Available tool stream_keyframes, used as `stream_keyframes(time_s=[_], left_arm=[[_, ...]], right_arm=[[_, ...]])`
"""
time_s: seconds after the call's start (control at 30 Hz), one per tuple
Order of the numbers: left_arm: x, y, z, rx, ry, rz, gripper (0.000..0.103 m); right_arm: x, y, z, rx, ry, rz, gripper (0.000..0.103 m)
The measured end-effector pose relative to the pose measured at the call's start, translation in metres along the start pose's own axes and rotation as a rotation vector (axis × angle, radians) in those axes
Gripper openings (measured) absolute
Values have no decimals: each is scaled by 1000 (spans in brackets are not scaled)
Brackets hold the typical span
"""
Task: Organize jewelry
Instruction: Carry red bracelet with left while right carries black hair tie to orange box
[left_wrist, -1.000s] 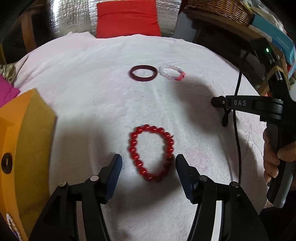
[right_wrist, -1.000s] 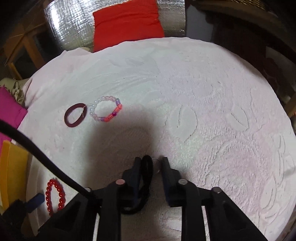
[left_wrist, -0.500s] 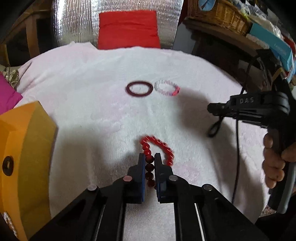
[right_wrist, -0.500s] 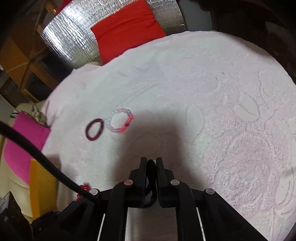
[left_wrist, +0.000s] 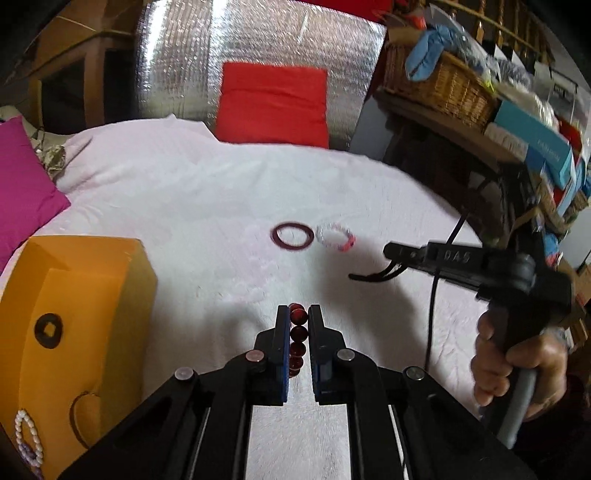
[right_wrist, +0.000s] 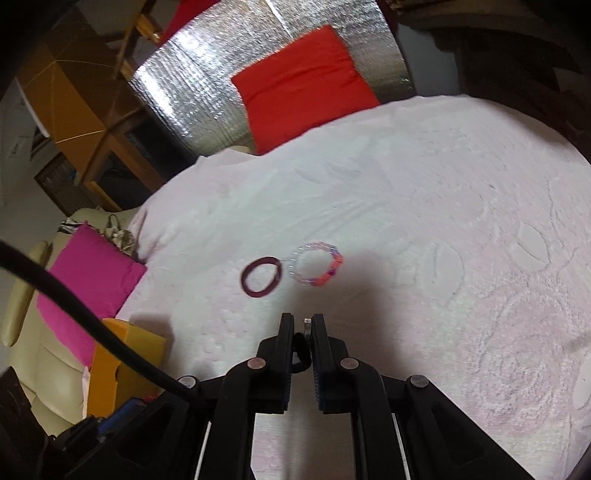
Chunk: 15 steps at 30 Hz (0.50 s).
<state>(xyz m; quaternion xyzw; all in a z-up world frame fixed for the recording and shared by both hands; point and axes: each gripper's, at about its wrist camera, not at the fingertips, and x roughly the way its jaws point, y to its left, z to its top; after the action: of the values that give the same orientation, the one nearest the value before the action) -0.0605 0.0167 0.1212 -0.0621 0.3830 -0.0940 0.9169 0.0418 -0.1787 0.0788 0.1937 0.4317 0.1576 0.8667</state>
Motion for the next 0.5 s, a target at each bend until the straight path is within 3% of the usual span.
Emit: stream_keyframes(time_s=[0.27,0.5], left_arm=[[-50,13,12,-66,-121,-8,10],[-88,38,8,-125,-185,33,10]], right_arm=[[-10,24,-2,-20,-46,103,10],[-16,74,-13,-85,-80,202,10]])
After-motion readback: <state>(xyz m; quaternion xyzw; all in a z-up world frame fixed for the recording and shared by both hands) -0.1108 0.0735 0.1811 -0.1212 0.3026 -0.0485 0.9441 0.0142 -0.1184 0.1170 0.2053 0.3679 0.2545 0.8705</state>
